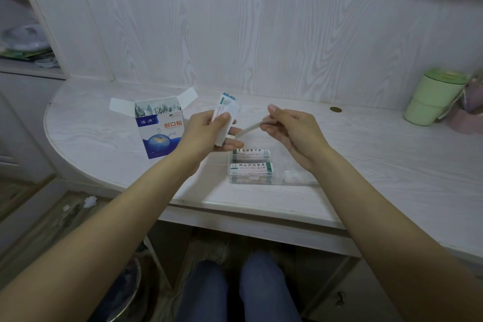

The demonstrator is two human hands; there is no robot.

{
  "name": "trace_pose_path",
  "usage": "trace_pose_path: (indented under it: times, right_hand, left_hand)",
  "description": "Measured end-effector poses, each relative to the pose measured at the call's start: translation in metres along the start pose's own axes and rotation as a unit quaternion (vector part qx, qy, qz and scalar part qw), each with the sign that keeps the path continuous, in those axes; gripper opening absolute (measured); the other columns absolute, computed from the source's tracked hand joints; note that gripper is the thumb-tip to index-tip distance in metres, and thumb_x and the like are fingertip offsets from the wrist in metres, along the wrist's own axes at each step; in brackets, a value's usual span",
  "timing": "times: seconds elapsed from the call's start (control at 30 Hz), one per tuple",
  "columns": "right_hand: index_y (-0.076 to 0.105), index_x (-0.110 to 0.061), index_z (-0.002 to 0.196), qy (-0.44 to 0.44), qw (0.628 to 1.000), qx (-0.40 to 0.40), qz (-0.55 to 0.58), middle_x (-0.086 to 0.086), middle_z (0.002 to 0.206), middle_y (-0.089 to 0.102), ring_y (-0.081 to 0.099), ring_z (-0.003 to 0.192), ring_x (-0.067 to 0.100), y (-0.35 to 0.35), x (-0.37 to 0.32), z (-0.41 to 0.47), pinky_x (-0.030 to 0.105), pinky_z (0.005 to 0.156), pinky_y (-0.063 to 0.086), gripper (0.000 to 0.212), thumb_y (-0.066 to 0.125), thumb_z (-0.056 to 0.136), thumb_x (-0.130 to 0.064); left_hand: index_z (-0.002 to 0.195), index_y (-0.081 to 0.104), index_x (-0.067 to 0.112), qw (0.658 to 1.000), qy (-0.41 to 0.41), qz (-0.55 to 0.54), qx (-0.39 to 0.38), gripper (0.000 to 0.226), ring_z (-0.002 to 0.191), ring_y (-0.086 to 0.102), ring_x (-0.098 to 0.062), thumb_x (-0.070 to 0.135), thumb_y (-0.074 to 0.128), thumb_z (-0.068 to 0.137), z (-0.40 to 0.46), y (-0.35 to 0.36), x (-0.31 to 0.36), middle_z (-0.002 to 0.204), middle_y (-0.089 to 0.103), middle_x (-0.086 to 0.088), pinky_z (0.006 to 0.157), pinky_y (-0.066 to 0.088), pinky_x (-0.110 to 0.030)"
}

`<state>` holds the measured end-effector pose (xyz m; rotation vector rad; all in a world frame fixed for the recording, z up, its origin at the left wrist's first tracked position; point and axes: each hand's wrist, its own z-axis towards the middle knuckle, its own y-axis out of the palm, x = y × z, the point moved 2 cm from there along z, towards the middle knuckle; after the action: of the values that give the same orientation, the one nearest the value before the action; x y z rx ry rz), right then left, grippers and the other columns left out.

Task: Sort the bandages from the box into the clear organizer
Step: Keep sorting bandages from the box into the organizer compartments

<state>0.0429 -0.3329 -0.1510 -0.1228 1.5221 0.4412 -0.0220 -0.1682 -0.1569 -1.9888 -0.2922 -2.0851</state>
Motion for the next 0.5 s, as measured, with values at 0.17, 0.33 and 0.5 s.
trace_pose_path:
  times: [0.17, 0.33, 0.5]
  right_hand:
    - [0.067, 0.000, 0.076, 0.019, 0.998, -0.051, -0.031, 0.009, 0.073, 0.067, 0.066, 0.069, 0.010, 0.005, 0.001, 0.000, 0.013, 0.071, 0.052, 0.016, 0.066, 0.086, -0.012]
    - [0.065, 0.001, 0.084, 0.008, 0.998, -0.039, -0.053, 0.014, 0.077, 0.067, 0.069, 0.071, 0.017, 0.010, 0.001, 0.001, 0.018, 0.075, 0.055, 0.007, 0.067, 0.080, 0.006]
    - [0.066, -0.007, 0.085, 0.020, 0.990, -0.018, -0.137, 0.005, 0.070, 0.067, 0.064, 0.060, 0.007, 0.012, 0.003, -0.002, 0.015, 0.056, 0.049, 0.004, 0.069, 0.084, -0.006]
  left_hand:
    - [0.099, 0.061, 0.014, 0.998, 0.029, 0.051, -0.006, 0.007, 0.057, 0.069, -0.016, 0.015, 0.055, 0.095, 0.000, -0.001, 0.001, 0.084, 0.068, -0.005, 0.053, 0.056, -0.022]
    - [0.092, 0.062, 0.022, 0.996, 0.034, 0.078, -0.022, 0.009, 0.054, 0.069, -0.017, 0.014, 0.063, 0.090, -0.002, 0.000, 0.003, 0.082, 0.067, -0.001, 0.049, 0.055, -0.022]
    - [0.090, 0.060, 0.026, 0.993, 0.050, 0.106, -0.031, 0.014, 0.048, 0.066, -0.014, 0.013, 0.065, 0.088, -0.005, 0.007, 0.005, 0.076, 0.069, 0.002, 0.045, 0.051, -0.020]
